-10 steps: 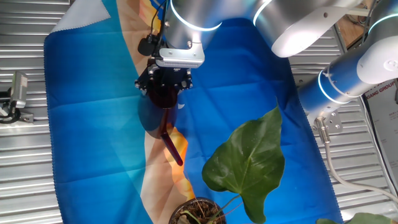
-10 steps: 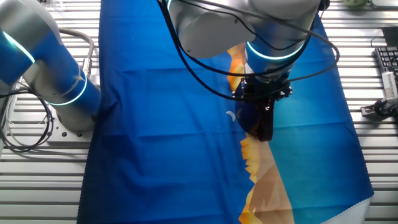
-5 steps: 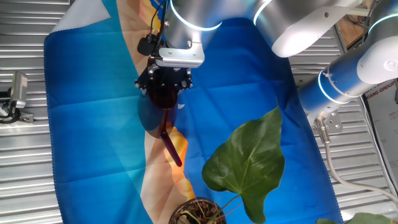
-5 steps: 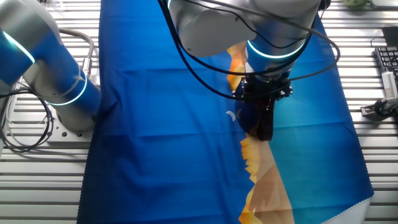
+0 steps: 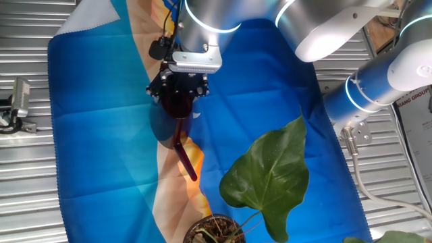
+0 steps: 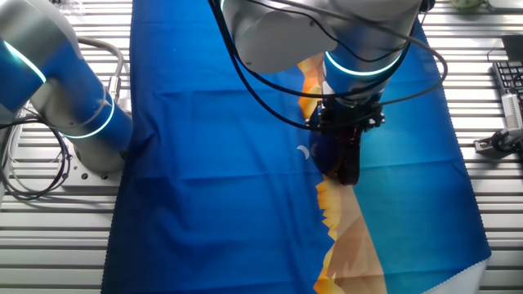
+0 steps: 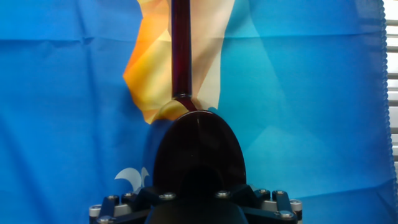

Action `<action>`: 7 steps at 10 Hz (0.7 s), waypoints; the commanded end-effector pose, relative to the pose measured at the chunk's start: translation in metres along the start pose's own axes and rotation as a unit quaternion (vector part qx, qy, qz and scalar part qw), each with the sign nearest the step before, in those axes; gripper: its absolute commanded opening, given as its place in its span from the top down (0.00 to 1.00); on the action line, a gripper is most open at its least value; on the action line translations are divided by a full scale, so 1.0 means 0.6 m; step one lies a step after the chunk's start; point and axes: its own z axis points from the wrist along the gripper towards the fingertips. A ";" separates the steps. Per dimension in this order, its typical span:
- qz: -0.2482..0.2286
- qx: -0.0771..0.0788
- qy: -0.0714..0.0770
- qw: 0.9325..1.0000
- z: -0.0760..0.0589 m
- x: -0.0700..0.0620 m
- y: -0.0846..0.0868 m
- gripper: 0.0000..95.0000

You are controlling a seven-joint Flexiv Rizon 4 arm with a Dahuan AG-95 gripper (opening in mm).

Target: Water the plant

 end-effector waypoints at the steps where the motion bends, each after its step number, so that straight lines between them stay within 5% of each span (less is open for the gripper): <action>1: 0.001 -0.001 0.001 1.000 -0.004 0.000 0.000 1.00; 7: 0.006 0.001 0.001 1.000 -0.006 0.000 0.000 1.00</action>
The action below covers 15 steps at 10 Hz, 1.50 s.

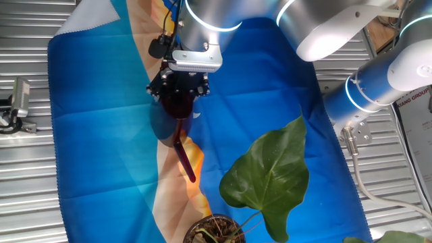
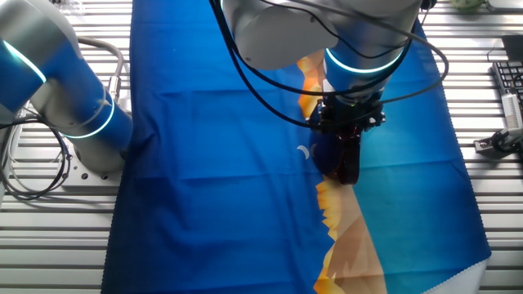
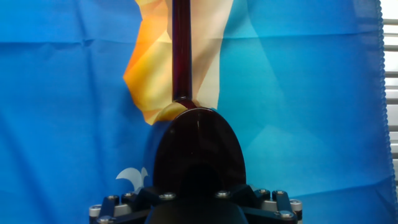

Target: Water the plant

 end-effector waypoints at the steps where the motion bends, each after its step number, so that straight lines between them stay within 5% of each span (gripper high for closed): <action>1: 0.001 0.000 0.000 1.000 -0.001 0.000 0.000 1.00; 15: 0.004 0.002 0.000 1.000 -0.010 -0.001 0.000 1.00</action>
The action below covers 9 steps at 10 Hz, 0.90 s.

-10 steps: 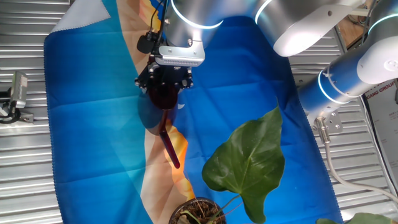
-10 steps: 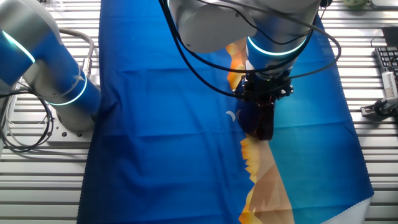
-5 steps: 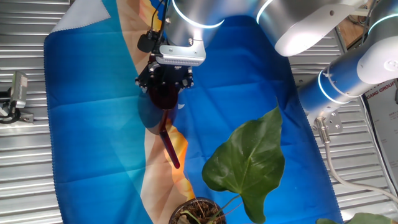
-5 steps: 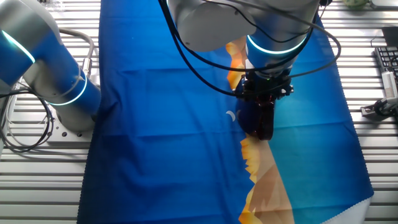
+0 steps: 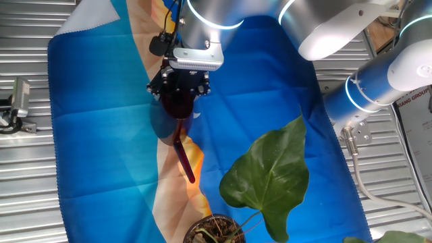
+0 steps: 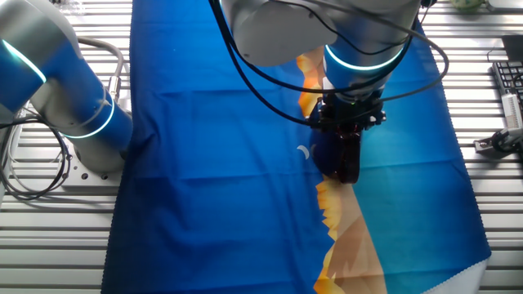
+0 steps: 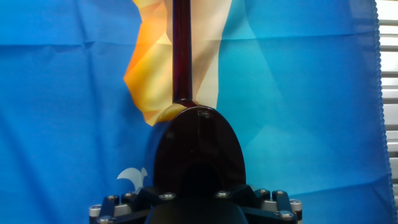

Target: Water the plant

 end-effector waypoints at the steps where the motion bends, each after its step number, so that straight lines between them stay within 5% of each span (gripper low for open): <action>1: 0.001 0.000 0.000 1.000 -0.001 0.000 0.000 1.00; 9: 0.005 0.000 0.000 1.000 -0.010 -0.002 0.000 1.00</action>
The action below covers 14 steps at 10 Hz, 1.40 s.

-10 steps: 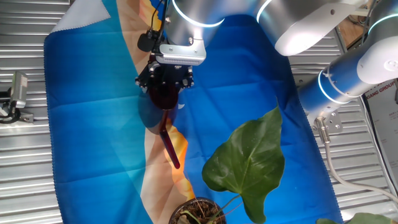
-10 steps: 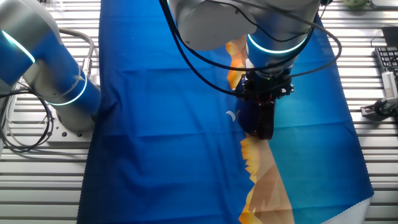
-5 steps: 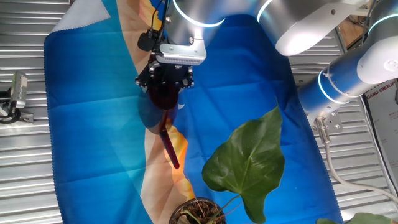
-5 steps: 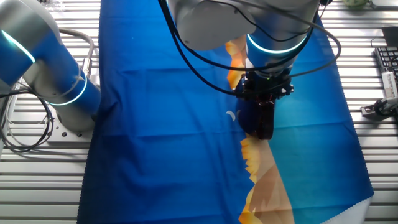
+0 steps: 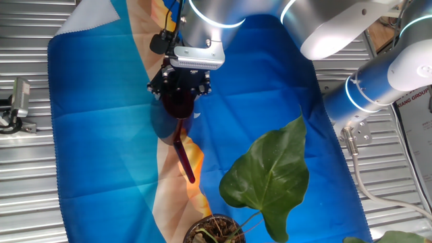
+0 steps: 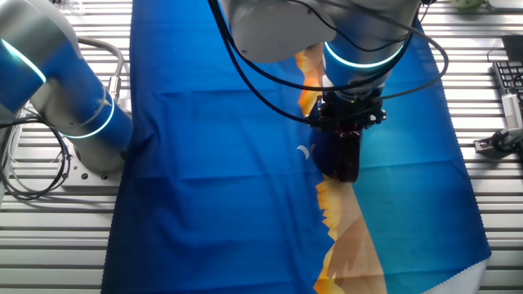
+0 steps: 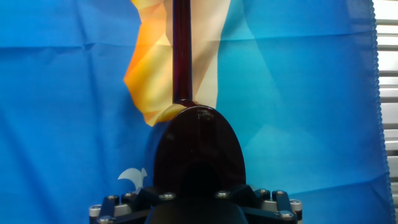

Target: Water the plant

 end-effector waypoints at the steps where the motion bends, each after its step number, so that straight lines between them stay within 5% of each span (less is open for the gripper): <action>1: 0.002 0.000 0.000 1.000 -0.003 -0.001 0.000 1.00; 14: 0.011 -0.003 0.001 1.000 -0.025 -0.006 0.002 1.00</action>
